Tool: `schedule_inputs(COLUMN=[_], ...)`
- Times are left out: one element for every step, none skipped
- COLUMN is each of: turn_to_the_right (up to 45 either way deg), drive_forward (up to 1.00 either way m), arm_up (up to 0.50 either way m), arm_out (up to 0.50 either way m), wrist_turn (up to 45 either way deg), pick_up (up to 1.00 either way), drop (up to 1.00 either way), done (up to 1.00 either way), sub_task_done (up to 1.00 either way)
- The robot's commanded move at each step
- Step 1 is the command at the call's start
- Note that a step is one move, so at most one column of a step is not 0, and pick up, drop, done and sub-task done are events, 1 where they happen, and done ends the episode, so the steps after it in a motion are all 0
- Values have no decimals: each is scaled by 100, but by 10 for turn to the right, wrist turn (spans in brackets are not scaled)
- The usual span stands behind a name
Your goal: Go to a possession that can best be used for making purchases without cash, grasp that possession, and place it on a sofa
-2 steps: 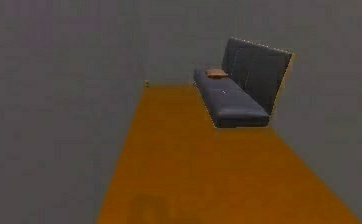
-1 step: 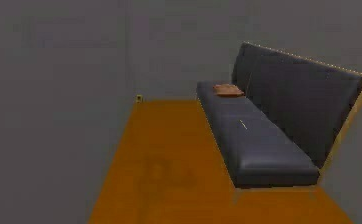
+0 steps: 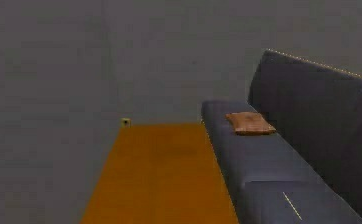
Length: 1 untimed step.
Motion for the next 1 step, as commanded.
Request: schedule_inputs(turn_to_the_right=[0], drive_forward=[100], arm_up=[0], arm_out=[0], wrist_turn=[0], pick_up=[0], drop=[0], done=[0], sub_task_done=[0])
